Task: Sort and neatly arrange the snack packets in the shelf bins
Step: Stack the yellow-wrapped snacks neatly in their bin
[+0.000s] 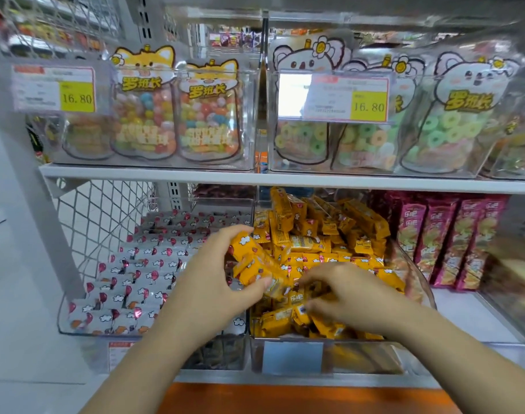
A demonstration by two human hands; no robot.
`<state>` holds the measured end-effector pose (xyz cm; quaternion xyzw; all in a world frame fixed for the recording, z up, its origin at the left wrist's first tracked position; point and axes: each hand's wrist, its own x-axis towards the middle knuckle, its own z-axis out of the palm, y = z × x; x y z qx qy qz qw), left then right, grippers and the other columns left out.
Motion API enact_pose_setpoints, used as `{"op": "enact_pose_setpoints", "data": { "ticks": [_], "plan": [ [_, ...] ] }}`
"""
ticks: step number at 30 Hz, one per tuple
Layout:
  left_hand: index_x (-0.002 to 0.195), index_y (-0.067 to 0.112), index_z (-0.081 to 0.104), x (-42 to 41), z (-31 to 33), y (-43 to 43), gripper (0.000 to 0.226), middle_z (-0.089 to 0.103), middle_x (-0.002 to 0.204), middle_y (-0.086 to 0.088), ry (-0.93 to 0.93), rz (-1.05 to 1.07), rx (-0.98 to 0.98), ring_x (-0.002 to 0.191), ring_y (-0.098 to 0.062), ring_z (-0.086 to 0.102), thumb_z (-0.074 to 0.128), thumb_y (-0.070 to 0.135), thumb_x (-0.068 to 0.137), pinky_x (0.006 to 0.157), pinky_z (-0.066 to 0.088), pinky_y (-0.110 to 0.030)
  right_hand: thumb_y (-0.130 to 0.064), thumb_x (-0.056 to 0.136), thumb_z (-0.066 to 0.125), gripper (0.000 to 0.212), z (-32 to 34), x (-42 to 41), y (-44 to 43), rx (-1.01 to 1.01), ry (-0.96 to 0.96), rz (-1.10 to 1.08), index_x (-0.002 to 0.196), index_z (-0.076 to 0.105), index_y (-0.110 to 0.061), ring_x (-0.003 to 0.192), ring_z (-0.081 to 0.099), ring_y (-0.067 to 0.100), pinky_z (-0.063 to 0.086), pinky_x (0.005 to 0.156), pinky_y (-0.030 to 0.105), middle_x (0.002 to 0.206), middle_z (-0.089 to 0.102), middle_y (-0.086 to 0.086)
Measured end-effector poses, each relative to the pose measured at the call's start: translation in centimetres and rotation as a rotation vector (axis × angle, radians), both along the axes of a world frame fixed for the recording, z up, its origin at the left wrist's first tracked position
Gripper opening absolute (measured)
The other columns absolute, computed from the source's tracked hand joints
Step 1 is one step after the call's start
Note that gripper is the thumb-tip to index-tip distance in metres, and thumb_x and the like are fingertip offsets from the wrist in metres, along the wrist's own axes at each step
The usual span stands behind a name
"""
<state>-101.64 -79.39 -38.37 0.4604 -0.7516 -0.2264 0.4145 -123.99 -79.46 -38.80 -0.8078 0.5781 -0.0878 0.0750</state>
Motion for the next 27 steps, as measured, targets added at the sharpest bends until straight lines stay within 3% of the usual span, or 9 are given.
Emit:
{"op": "enact_pose_setpoints", "data": {
  "ticks": [3, 8, 13, 15, 18, 21, 24, 25, 27],
  "plan": [
    [0.114, 0.066, 0.025, -0.2, -0.1, 0.0, 0.066, 0.037, 0.113, 0.039, -0.177, -0.015, -0.030, 0.109, 0.003, 0.046, 0.073, 0.049, 0.071, 0.094, 0.045, -0.028, -0.044, 0.082, 0.065, 0.056, -0.8, 1.0, -0.9, 0.119, 0.212, 0.050, 0.133, 0.047, -0.030, 0.120, 0.049, 0.018, 0.046, 0.096, 0.035, 0.133, 0.053, -0.005],
    [0.131, 0.054, 0.028, 0.0, -0.5, -0.3, 0.072, 0.024, 0.107, 0.040, -0.318, -0.011, -0.054, 0.114, 0.002, 0.034, 0.070, 0.051, 0.073, 0.102, 0.034, -0.028, -0.034, 0.082, 0.061, 0.045, -1.5, 1.8, -0.9, 0.017, 0.305, 0.112, 0.126, 0.055, -0.026, 0.113, 0.052, 0.021, 0.043, 0.093, 0.033, 0.126, 0.058, -0.003],
    [0.131, 0.054, 0.026, 0.0, -0.9, -0.5, 0.071, 0.028, 0.119, 0.030, -0.385, -0.016, -0.054, 0.120, 0.001, 0.030, 0.068, 0.054, 0.074, 0.104, 0.031, -0.028, -0.035, 0.084, 0.064, 0.030, 0.8, -0.7, 1.0, -0.176, -0.173, 0.066, 0.113, 0.057, -0.037, 0.094, 0.053, -0.004, 0.042, 0.079, 0.012, 0.110, 0.058, -0.020],
    [0.132, 0.054, 0.026, -0.1, -0.9, -0.6, 0.071, 0.032, 0.129, 0.027, -0.410, -0.023, -0.042, 0.126, -0.002, 0.028, 0.068, 0.053, 0.075, 0.106, 0.030, -0.030, -0.024, 0.082, 0.069, 0.030, 2.2, -2.4, 2.2, -0.315, -0.440, 0.007, 0.104, 0.056, -0.039, 0.093, 0.058, -0.006, 0.041, 0.076, 0.004, 0.098, 0.062, -0.024],
    [0.134, 0.053, 0.025, -0.4, -1.0, -0.8, 0.072, 0.032, 0.140, 0.023, -0.477, -0.025, -0.046, 0.131, -0.004, 0.024, 0.067, 0.053, 0.076, 0.110, 0.027, -0.033, -0.012, 0.080, 0.069, 0.029, 3.5, -5.3, 3.6, -0.442, -0.652, -0.078, 0.095, 0.058, -0.034, 0.080, 0.064, 0.003, 0.044, 0.066, 0.008, 0.085, 0.066, -0.016],
    [0.135, 0.053, 0.023, -0.6, -1.2, -1.0, 0.073, 0.031, 0.143, 0.022, -0.525, -0.029, -0.035, 0.134, -0.005, 0.021, 0.066, 0.054, 0.076, 0.113, 0.023, -0.034, -0.013, 0.082, 0.067, 0.027, 3.5, -7.2, 4.1, -0.441, -0.535, -0.147, 0.091, 0.057, -0.036, 0.078, 0.062, 0.003, 0.045, 0.066, 0.013, 0.080, 0.065, -0.013],
    [0.136, 0.052, 0.023, -0.9, -1.3, -1.2, 0.073, 0.030, 0.145, 0.019, -0.555, -0.033, -0.018, 0.137, -0.007, 0.017, 0.066, 0.054, 0.077, 0.114, 0.018, -0.035, -0.021, 0.086, 0.064, 0.021, 2.4, -8.1, 3.7, -0.326, -0.284, -0.177, 0.103, 0.061, -0.032, 0.070, 0.057, 0.001, 0.039, 0.062, 0.013, 0.078, 0.061, -0.014],
    [0.136, 0.051, 0.024, -1.0, -1.3, -1.2, 0.073, 0.030, 0.146, 0.018, -0.557, -0.035, -0.005, 0.138, -0.008, 0.015, 0.066, 0.053, 0.077, 0.115, 0.017, -0.035, -0.026, 0.087, 0.062, 0.023, 1.9, -8.2, 3.4, -0.264, -0.166, -0.200, 0.110, 0.062, -0.029, 0.073, 0.056, 0.002, 0.039, 0.066, 0.018, 0.081, 0.062, -0.012],
    [0.137, 0.051, 0.024, -1.1, -1.2, -1.2, 0.073, 0.028, 0.147, 0.016, -0.563, -0.039, 0.014, 0.140, -0.008, 0.011, 0.067, 0.051, 0.078, 0.115, 0.014, -0.035, -0.034, 0.088, 0.057, 0.035, 0.9, -8.5, 2.6, -0.219, 0.106, -0.269, 0.123, 0.056, -0.029, 0.100, 0.053, 0.012, 0.039, 0.086, 0.030, 0.108, 0.063, -0.007]
  ]
}}
